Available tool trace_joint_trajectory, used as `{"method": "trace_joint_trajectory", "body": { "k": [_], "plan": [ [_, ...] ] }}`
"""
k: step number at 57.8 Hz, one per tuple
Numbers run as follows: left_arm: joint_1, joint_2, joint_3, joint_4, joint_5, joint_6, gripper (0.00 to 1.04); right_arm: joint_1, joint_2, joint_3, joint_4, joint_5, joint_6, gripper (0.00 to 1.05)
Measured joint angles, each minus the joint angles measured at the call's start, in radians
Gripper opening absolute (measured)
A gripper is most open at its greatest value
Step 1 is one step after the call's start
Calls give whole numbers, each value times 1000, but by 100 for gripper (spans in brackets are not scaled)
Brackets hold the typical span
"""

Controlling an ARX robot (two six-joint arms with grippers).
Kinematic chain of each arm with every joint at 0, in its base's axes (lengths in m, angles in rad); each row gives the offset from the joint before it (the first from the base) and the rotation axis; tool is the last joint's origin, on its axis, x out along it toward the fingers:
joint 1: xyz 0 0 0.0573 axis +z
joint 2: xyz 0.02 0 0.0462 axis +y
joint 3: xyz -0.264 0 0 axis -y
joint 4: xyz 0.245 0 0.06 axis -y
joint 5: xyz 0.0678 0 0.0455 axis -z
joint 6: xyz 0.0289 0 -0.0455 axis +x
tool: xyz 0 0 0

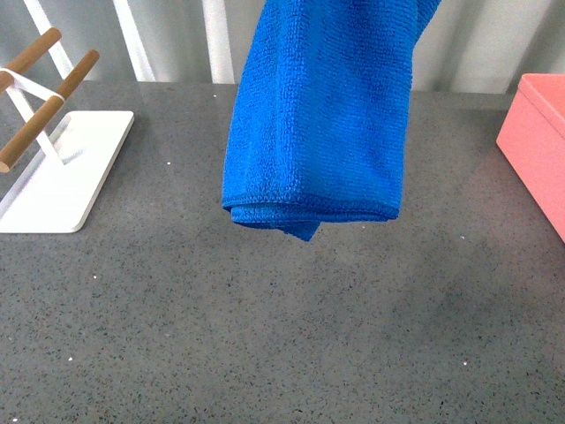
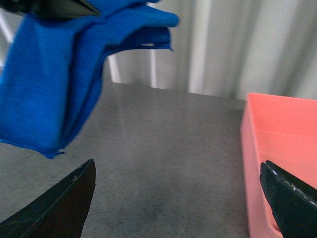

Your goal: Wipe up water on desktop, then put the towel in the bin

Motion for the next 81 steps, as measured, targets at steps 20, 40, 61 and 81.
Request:
{"method": "trace_joint_trajectory", "body": {
  "k": [20,40,61,81],
  "plan": [
    [-10,0,-1,5,1,-16,5,16,743,274,515,-168,167,98],
    [-23,1,37,-13,17,-75,5,338,1089,303,739,-152,323,98],
    [-31,12,78,-24,58,-137,5,427,1246,357,924,-144,290,98],
    [-25,14,81,-25,76,-147,5,467,1336,440,948,-110,295,87]
  ]
}}
